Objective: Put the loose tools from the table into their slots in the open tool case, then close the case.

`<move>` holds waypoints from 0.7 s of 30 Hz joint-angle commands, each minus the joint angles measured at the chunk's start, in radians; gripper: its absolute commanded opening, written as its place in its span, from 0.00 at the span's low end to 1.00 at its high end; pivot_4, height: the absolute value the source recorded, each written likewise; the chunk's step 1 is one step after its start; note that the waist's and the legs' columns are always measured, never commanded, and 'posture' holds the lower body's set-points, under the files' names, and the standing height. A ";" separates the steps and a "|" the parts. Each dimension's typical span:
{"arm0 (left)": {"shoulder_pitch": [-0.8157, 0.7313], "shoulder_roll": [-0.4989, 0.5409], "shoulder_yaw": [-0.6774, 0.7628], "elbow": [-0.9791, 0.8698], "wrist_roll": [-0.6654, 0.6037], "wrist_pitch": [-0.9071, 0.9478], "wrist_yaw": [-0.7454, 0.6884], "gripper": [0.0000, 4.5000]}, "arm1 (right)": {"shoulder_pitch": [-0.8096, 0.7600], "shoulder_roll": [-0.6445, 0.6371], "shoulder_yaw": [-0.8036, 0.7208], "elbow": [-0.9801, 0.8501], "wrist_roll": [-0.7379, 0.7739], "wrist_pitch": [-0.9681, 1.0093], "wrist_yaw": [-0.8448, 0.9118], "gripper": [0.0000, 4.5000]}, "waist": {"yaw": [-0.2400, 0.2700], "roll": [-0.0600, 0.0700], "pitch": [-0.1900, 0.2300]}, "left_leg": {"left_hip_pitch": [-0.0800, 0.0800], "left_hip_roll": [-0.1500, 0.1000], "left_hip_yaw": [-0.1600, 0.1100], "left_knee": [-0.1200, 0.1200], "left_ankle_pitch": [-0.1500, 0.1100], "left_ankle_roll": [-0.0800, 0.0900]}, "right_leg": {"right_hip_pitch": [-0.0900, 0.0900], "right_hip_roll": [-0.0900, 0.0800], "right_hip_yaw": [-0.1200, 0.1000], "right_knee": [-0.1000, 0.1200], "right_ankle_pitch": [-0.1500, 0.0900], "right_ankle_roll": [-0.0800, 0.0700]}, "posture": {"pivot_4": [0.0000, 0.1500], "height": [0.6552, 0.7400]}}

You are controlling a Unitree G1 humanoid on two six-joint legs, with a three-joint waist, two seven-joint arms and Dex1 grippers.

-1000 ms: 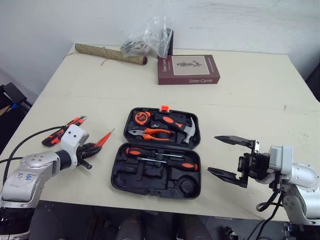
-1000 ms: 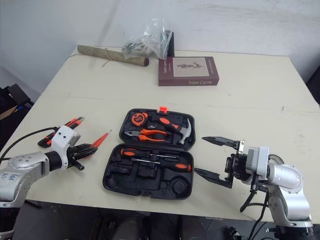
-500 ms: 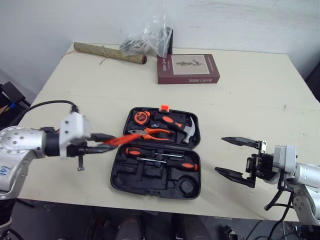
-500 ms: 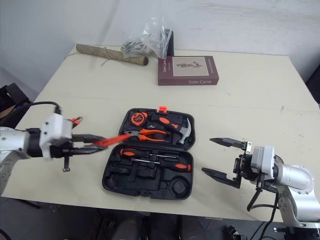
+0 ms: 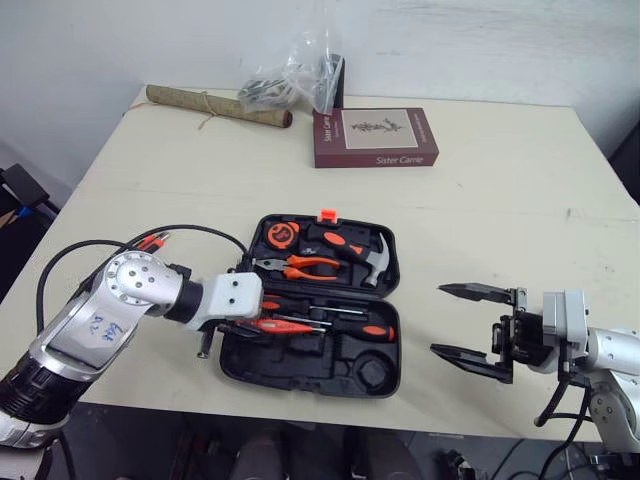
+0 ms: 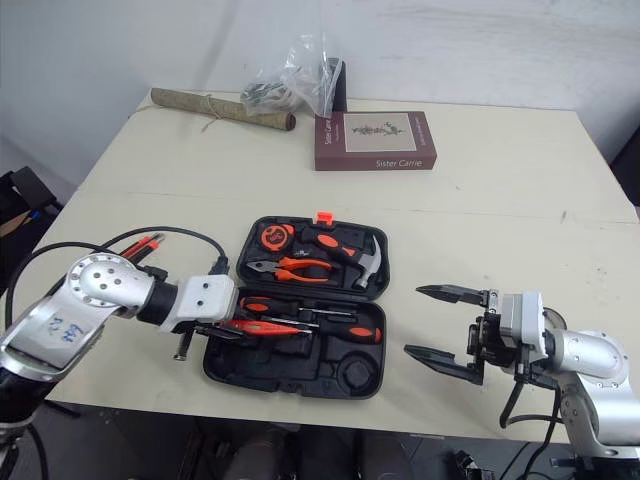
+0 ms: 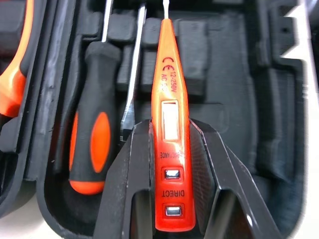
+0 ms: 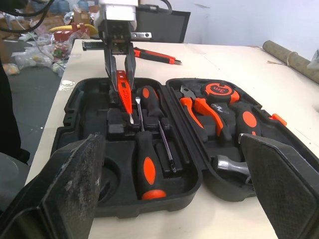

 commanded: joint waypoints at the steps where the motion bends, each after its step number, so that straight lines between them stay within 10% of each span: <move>1: -0.022 -0.004 -0.016 -0.007 0.036 0.001 -0.003 0.07 | 0.029 0.007 -0.034 -0.016 0.024 -0.028 0.021 1.00 | 0.001 0.000 0.000 | 0.000 0.000 0.000 0.000 0.000 0.000 | 0.000 0.000 0.000 0.000 0.000 0.000 | 1.00 1.00; 21: -0.102 -0.024 -0.144 0.082 0.218 -0.060 -0.053 0.07 | 0.082 0.051 -0.041 0.195 0.007 -0.240 0.156 1.00 | -0.001 0.000 0.000 | 0.003 0.000 0.000 0.001 0.001 0.000 | 0.003 0.001 0.000 0.001 0.000 0.000 | 1.00 1.00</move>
